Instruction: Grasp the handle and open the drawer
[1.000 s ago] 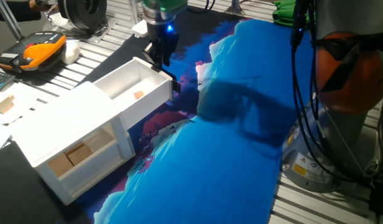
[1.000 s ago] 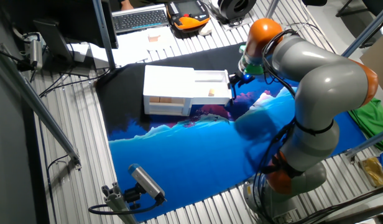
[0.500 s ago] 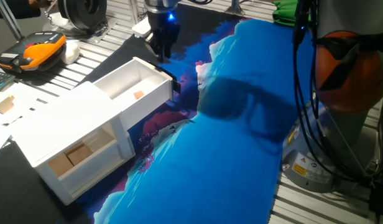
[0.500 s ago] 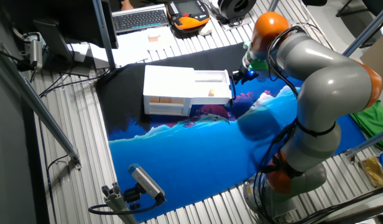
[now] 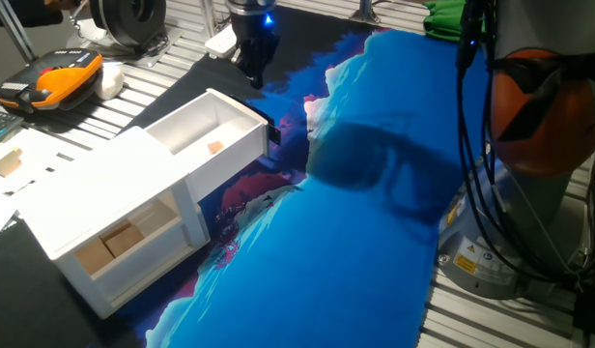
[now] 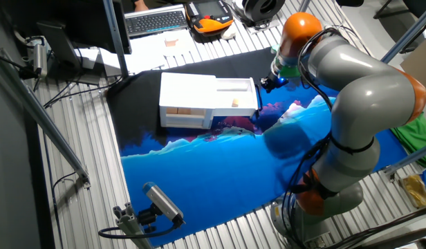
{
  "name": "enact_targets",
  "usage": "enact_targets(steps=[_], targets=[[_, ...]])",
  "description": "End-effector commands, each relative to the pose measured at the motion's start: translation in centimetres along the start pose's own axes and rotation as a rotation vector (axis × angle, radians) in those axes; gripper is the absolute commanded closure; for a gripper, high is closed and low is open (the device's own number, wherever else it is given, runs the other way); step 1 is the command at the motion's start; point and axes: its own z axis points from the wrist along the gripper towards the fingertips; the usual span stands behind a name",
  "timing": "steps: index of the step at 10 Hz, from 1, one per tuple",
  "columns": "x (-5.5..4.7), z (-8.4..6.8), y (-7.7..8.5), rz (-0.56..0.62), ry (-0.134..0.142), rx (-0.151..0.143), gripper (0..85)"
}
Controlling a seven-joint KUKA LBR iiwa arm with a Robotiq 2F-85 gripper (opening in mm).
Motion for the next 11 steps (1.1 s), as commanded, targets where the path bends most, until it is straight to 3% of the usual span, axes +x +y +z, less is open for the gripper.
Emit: enact_targets(steps=[1, 5, 11], targets=[[0.04, -0.26, -0.02, -0.011, 0.006, 0.002, 85.0], [0.15, -0.66, -0.02, -0.031, 0.004, 0.021, 85.0], [0.29, -0.87, -0.26, -0.037, 0.005, 0.013, 85.0]])
